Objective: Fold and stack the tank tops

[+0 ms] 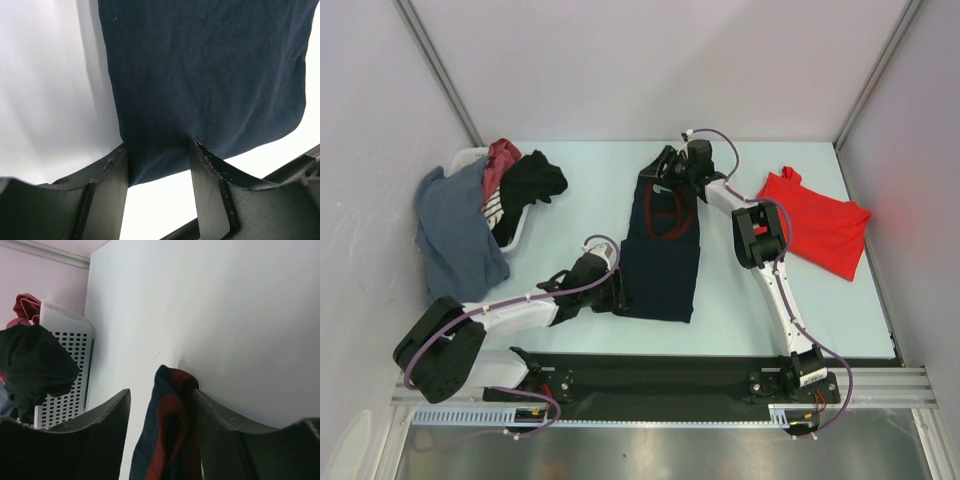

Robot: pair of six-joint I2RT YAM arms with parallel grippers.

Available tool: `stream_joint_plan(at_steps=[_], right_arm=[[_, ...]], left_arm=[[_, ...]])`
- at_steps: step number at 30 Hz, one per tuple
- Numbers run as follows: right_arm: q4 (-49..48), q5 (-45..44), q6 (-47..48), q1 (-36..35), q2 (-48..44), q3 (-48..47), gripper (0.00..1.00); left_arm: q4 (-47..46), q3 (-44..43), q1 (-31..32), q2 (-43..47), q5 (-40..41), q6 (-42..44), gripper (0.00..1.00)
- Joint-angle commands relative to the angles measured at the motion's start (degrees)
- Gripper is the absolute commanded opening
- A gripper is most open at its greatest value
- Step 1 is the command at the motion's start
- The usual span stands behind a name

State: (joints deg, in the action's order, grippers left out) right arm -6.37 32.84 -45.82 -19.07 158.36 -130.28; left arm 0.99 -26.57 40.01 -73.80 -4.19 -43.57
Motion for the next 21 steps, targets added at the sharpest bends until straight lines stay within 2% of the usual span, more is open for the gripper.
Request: stream_joint_plan(at_steps=[1,5,11,13,16,19,20,21], right_arm=[[4.1,-3.3,2.0,0.2,-0.7,-1.1,0.59],[5.5,-4.1,4.3,0.2,-4.5,-1.0,0.63],[6.0,-4.5,6.1,1.9,-10.3,-1.0,0.74],[9.3,-3.4,7.4,2.5,-11.5,-1.1,0.80],[14.3,-4.0,11.3,2.6,-15.1,0.1,0.81],[16.0,-4.7,13.8,2.7,-22.1,9.5,0.79],[15.9,-4.9,14.4,2.7,-27.3,12.6,0.79],[15.3,-5.0,14.8,2.7,-29.8,21.0,0.78]], left_arm=[[4.0,1.3,0.6,0.6,2.3,-0.3,0.55],[5.3,1.2,0.6,3.0,2.8,-0.2,0.56],[8.8,0.4,0.6,6.4,4.0,0.5,0.56],[9.3,0.1,0.6,7.3,4.0,0.7,0.56],[11.0,-0.2,0.6,8.7,5.6,1.0,0.57],[11.8,-0.3,0.6,10.1,6.1,1.4,0.57],[12.2,-0.4,0.6,10.5,6.6,1.4,0.57],[12.1,-0.3,0.6,10.7,6.6,1.5,0.58]])
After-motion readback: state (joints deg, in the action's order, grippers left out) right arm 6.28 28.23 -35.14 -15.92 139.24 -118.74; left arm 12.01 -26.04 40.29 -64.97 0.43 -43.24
